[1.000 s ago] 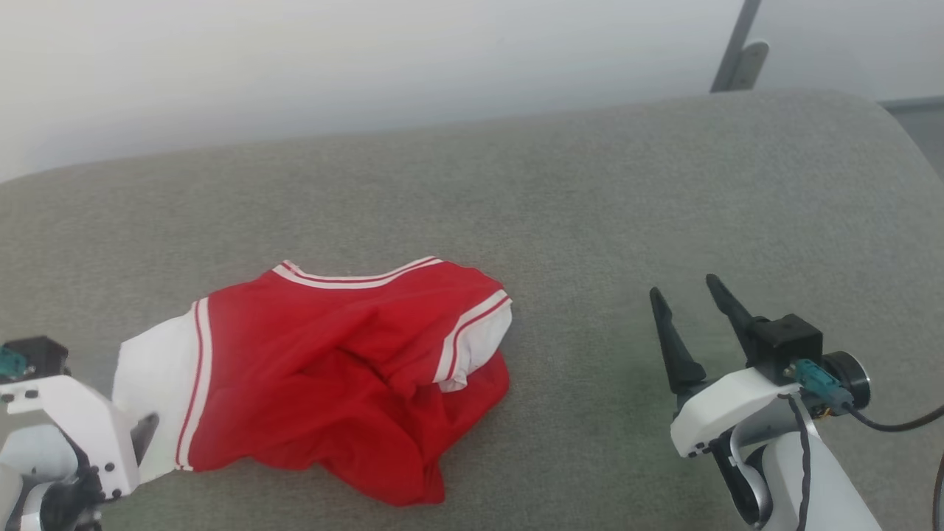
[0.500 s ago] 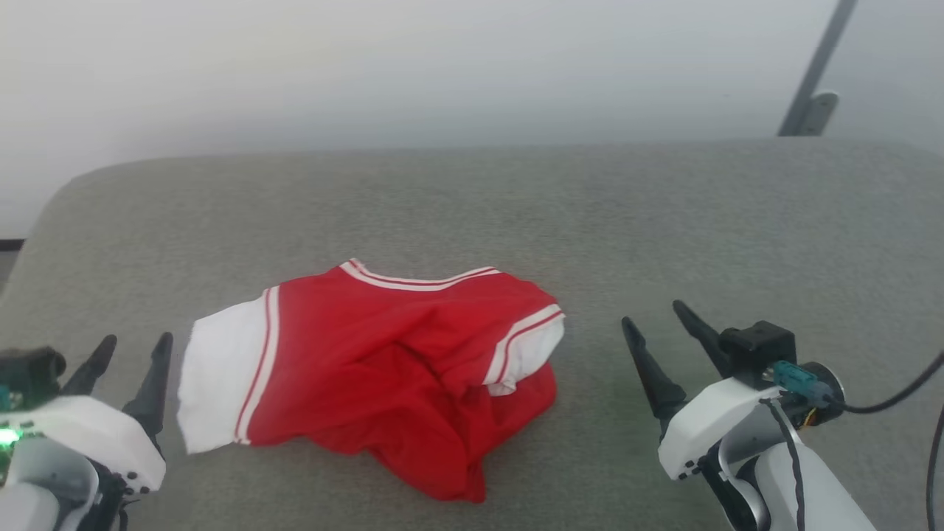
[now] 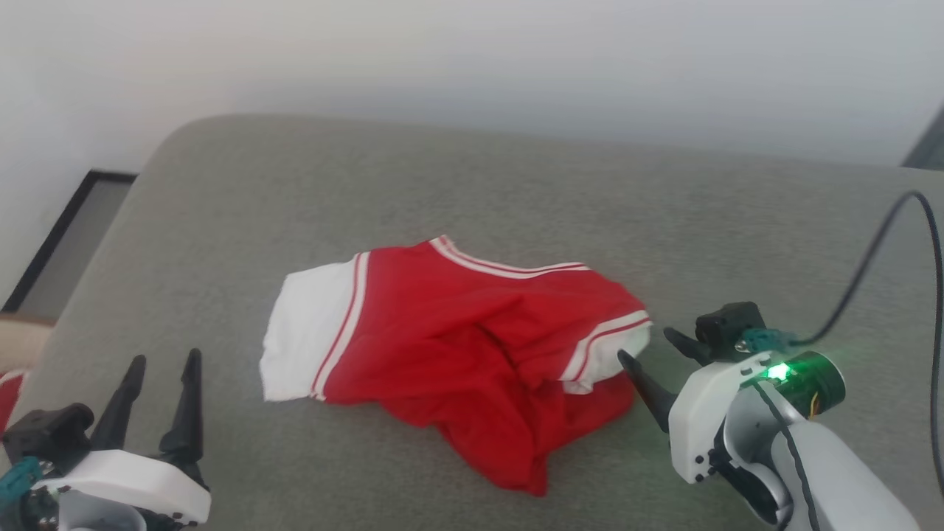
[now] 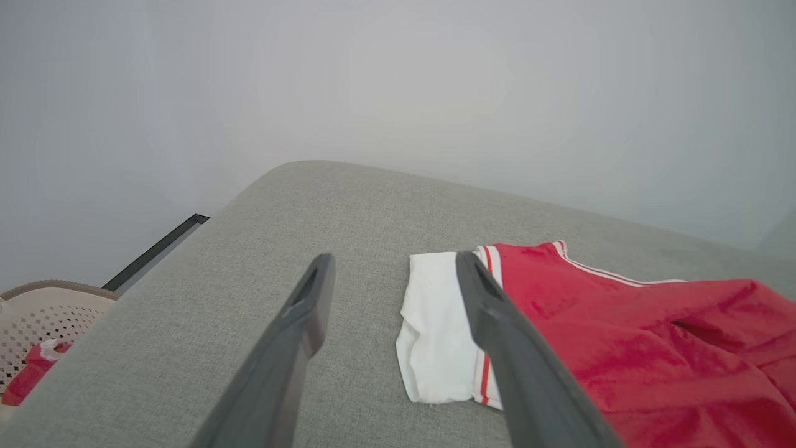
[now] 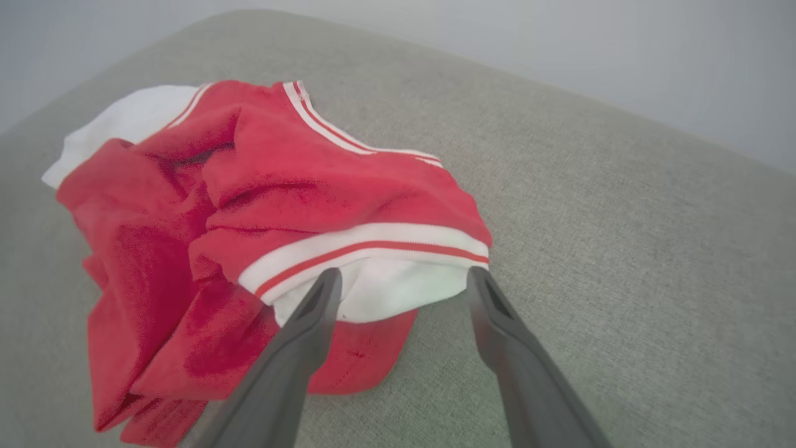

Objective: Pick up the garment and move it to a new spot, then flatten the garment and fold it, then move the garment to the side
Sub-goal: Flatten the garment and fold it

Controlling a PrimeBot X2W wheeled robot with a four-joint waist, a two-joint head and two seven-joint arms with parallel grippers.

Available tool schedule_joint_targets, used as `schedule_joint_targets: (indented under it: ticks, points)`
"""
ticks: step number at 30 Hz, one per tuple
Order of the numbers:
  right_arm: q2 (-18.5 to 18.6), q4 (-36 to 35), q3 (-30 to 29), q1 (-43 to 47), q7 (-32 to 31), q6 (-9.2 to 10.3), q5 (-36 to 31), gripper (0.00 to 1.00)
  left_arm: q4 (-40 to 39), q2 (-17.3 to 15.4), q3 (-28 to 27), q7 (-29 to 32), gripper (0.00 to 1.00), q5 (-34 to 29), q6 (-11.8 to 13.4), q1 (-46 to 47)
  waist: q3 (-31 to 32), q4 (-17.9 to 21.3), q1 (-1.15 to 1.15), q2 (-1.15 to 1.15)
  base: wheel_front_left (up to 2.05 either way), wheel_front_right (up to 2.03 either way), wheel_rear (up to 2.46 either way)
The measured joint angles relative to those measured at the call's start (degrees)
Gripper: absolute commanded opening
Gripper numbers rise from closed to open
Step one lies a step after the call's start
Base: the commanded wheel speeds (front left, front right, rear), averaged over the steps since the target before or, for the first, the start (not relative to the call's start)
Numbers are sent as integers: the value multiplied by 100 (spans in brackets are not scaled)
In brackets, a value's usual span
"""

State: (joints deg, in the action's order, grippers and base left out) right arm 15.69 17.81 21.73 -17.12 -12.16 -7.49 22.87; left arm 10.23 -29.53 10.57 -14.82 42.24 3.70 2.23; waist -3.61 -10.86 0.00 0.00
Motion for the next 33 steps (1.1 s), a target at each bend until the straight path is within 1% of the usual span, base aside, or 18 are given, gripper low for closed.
schedule_joint_targets:
  ticks: [2, 7, 10, 13, 14, 15, 16, 19, 23, 27, 33]
  points:
    - [89, 36, 48, -74, -304, 0, 31, 100, -25, 136, -89, -2, 100, -89, -74, -2, -62, -137, 0, 0, 0, 0, 0]
    - [240, 92, 125, -259, -975, 0, 123, 100, -140, 600, -458, -15, 100, -434, -244, 9, -253, -460, 0, 0, 0, 0, 0]
    - [291, 147, 188, -337, -1299, 0, 135, 100, -221, 878, -698, -15, 100, -691, -370, 11, -380, -629, 0, 0, 0, 0, 0]
    - [336, 247, 225, -408, -1530, 0, 107, 100, -235, 1134, -888, -15, 100, -886, -550, 11, -498, -774, 0, 0, 0, 0, 0]
    - [355, 279, 223, -437, -1585, 0, 83, 57, -235, 1218, -976, -15, 100, -976, -593, 12, -529, -816, 0, 0, 0, 0, 0]
    - [364, 299, 220, -458, -1611, 0, 51, 30, -234, 1312, -1076, -16, 100, -1014, -647, 12, -556, -855, 0, 0, 0, 0, 0]
    - [356, 305, 212, -480, -1611, 0, 15, 0, -232, 1376, -1133, -15, 100, -1080, -691, 12, -579, -886, 0, 0, 0, 0, 0]
    - [342, 313, 194, -534, -1647, 0, -20, 0, -225, 1544, -1340, -16, 100, -1221, -806, 12, -612, -929, 0, -1, 0, 0, 0]
    - [374, 213, 165, -544, -1746, 0, -33, 0, -212, 1690, -1577, -16, 100, -1415, -923, 4, -585, -872, 0, 0, 0, 0, 0]
    - [534, -130, 89, -553, -1922, -1, -13, 0, -219, 1762, -1731, -16, 100, -1510, -1009, -12, -546, -752, 0, 0, 0, 0, 0]
    - [893, -731, -249, -561, -2264, -1, 40, 0, -266, 1813, -1875, -16, 100, -1618, -1073, -26, -485, -510, 0, 0, 0, 0, 0]
